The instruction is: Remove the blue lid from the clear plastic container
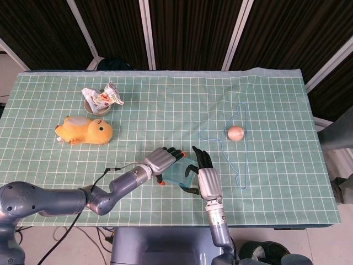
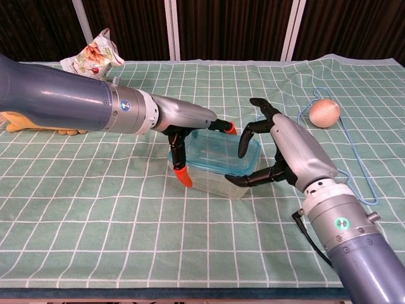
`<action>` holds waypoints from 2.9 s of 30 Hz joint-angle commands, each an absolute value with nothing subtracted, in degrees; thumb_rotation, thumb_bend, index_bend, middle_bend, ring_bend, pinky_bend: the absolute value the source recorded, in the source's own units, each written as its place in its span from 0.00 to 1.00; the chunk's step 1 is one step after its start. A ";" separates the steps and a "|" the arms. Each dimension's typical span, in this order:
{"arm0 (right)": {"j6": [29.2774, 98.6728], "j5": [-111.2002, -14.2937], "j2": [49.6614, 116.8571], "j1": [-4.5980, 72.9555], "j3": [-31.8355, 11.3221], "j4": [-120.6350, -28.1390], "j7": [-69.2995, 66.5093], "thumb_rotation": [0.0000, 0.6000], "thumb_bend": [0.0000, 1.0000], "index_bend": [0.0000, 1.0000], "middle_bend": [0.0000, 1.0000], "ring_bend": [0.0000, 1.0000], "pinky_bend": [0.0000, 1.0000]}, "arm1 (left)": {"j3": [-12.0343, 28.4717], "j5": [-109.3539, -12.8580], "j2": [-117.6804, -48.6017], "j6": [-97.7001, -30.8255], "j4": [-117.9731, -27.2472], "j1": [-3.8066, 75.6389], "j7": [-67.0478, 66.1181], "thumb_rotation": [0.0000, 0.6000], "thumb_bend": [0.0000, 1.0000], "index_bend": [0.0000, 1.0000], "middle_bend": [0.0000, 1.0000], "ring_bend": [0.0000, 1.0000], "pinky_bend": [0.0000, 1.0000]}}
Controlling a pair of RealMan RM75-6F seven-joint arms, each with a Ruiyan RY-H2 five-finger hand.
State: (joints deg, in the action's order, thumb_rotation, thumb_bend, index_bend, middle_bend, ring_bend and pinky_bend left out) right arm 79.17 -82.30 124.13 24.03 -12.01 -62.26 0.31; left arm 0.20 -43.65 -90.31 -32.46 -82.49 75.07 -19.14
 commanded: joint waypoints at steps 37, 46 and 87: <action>79.02 -84.04 124.75 26.70 -12.80 -60.56 1.30 1.00 0.75 0.40 0.07 0.00 0.00 | -0.29 -44.67 -89.18 -32.12 -83.50 74.94 -19.62 1.00 0.04 0.00 0.00 0.02 0.23; 78.43 -83.89 124.91 27.58 -13.21 -60.66 2.16 1.00 0.79 0.54 0.07 0.00 0.00 | -0.48 -45.07 -88.85 -32.24 -84.20 75.42 -20.32 1.00 0.04 0.00 0.00 0.02 0.23; 79.81 -83.98 122.82 28.53 -14.40 -64.27 4.23 1.00 1.00 0.59 0.08 0.00 0.00 | 3.91 -53.82 -80.66 -38.35 -90.63 71.09 -15.85 1.00 0.00 0.00 0.00 0.00 0.05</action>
